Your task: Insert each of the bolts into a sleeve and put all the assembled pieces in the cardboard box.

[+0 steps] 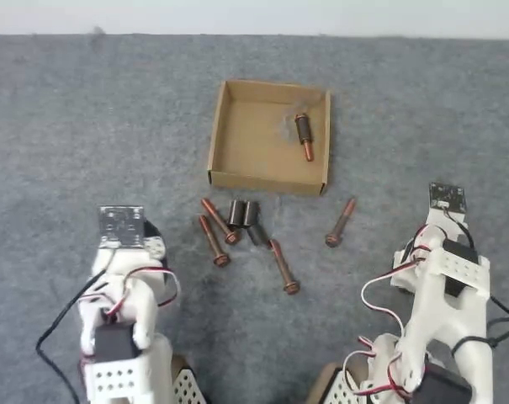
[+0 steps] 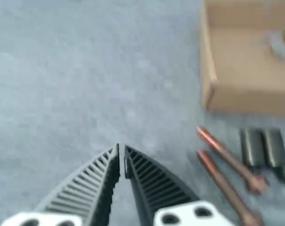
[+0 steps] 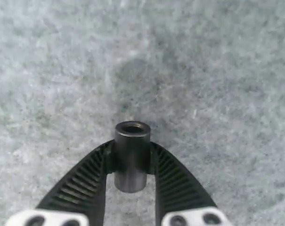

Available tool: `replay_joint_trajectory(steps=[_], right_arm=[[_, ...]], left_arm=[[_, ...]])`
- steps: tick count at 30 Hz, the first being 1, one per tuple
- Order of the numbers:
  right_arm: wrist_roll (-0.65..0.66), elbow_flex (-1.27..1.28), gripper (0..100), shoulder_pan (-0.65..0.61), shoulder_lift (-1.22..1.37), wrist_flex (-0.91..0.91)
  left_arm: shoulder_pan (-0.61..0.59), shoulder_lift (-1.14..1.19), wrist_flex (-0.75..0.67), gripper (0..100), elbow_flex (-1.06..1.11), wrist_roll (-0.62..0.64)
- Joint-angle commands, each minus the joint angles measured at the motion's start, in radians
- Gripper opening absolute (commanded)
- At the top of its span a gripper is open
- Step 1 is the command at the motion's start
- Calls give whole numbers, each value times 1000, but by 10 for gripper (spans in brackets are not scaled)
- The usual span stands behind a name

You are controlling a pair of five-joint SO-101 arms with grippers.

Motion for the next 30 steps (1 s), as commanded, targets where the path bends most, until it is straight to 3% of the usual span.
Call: replay_joint_trajectory(steps=[1, 5, 13, 19, 25, 30], right_arm=[[-8, -5, 7, 5, -48, -21], [-11, -3, 7, 5, -48, -35], [-8, -3, 7, 5, -48, -35], [-8, -3, 7, 4, -48, -36], [-8, -3, 7, 4, -48, -38], [-8, -3, 7, 4, -48, -38]], left_arm=[[-37, -6, 60, 12, -202, -17], [-35, 117, 71, 12, -346, -26], [-37, 684, 101, 12, -730, -28], [-26, 941, 141, 12, -923, -26], [135, 1020, 135, 12, -946, -40], [321, 1066, 138, 12, -946, -169]])
